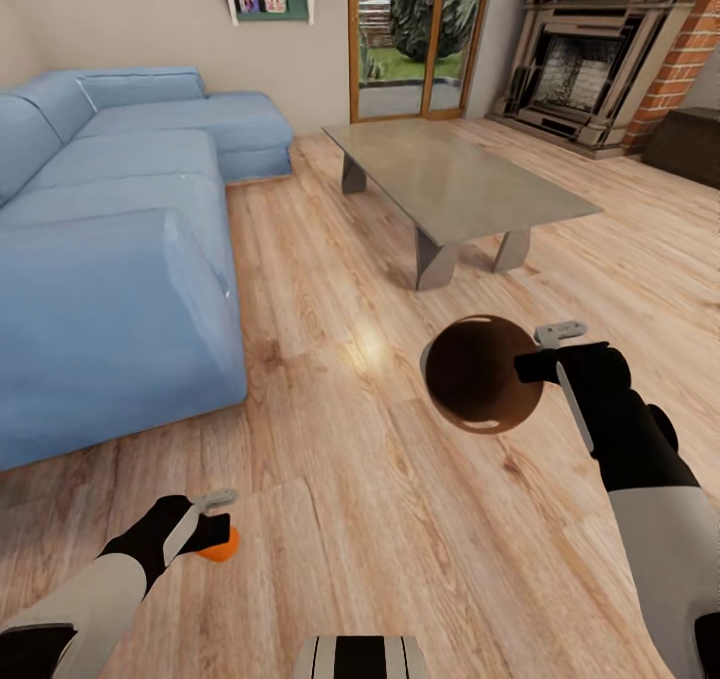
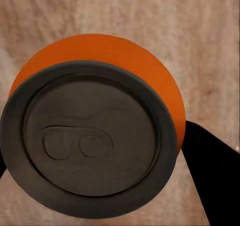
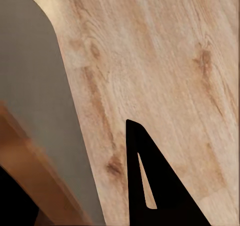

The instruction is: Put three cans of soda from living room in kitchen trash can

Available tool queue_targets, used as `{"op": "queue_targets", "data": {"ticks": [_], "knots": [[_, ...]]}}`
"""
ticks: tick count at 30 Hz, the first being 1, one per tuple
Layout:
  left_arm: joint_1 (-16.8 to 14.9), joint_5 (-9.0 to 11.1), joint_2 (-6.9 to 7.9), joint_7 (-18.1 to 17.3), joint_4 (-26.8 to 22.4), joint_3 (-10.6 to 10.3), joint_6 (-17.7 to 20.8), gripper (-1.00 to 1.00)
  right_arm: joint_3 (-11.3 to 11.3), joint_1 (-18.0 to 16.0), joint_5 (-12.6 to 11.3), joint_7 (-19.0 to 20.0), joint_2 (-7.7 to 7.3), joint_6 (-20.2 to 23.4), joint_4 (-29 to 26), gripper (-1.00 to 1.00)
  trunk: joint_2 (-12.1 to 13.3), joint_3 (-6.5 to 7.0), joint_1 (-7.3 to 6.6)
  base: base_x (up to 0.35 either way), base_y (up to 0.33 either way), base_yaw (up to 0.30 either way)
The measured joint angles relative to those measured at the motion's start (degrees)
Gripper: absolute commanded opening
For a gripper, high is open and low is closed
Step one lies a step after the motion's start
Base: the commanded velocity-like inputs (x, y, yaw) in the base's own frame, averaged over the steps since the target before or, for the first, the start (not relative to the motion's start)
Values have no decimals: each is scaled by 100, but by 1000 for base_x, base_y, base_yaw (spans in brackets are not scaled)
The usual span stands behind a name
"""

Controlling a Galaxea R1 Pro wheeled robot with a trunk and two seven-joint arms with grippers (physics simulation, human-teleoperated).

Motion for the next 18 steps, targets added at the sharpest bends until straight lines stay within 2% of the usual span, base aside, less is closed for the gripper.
{"op": "queue_targets", "data": {"ticks": [4, 8, 11, 14, 16, 18], "knots": [[-2, -37, 1, -171, -9, -59, -1, -100, 5, 15, 28, -1, 30, 0, 19, -100, 81, 80, -48, 0, 0, 0], [-8, -79, 19, -274, -15, -287, -2, -100, -4, 124, -42, 10, 133, 0, 44, -100, 242, 152, -135, 0, 0, 0], [-9, -75, 41, -419, -33, -330, -5, -100, -6, 186, 24, -1, 149, 0, 42, -100, 362, 206, -202, 0, 0, 0], [-9, -38, 65, -1128, -289, -346, -4, -100, -5, 310, 42, 8, 159, 0, 52, -100, 483, 260, -267, 0, 0, 0], [-9, -63, 76, -1376, -389, -349, -9, -100, 1, 352, -30, 29, 161, 0, 51, -100, 563, 296, -311, 0, 0, 0], [-10, -79, 160, -1819, -668, -347, -5, -100, 9, 424, -28, 57, 162, 0, 70, -100, 643, 332, -355, 0, 0, 0]]}}
